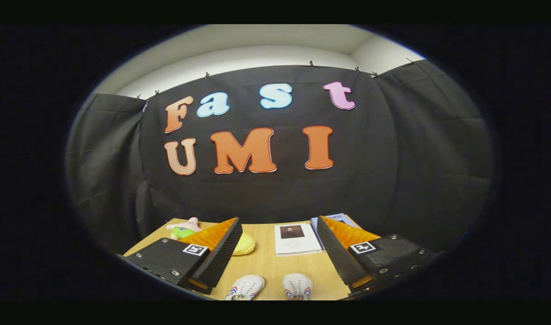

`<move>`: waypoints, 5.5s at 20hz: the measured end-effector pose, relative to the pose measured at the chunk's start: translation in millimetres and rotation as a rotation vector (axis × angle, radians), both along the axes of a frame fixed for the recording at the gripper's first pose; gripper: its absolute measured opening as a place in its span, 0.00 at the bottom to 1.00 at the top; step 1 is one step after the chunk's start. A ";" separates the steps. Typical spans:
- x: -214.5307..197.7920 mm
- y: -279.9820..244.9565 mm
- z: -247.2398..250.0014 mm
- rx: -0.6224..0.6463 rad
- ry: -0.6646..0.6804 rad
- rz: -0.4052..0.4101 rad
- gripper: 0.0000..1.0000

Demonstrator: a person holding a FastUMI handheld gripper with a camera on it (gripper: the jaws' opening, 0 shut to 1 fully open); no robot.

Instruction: Open the storage box then place both shoes into the box .Put the left shoe in first, then the right shoe, with the right side of both shoes facing outward in a uniform manner.

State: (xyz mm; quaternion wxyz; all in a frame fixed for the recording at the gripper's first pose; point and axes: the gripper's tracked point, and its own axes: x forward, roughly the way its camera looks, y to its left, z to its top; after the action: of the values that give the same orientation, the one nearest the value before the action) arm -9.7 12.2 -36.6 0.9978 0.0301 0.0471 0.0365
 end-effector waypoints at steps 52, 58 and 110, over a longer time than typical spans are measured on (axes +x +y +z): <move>-67.0 252.7 -251.5 1.003 0.880 0.803 0.98; -57.6 242.6 -226.5 1.088 0.815 0.777 0.74; -90.4 369.7 -112.5 0.537 0.376 0.452 0.98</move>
State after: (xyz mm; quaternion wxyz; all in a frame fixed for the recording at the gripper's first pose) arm -100.1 381.9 -149.1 0.8953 0.2847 0.2230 0.2602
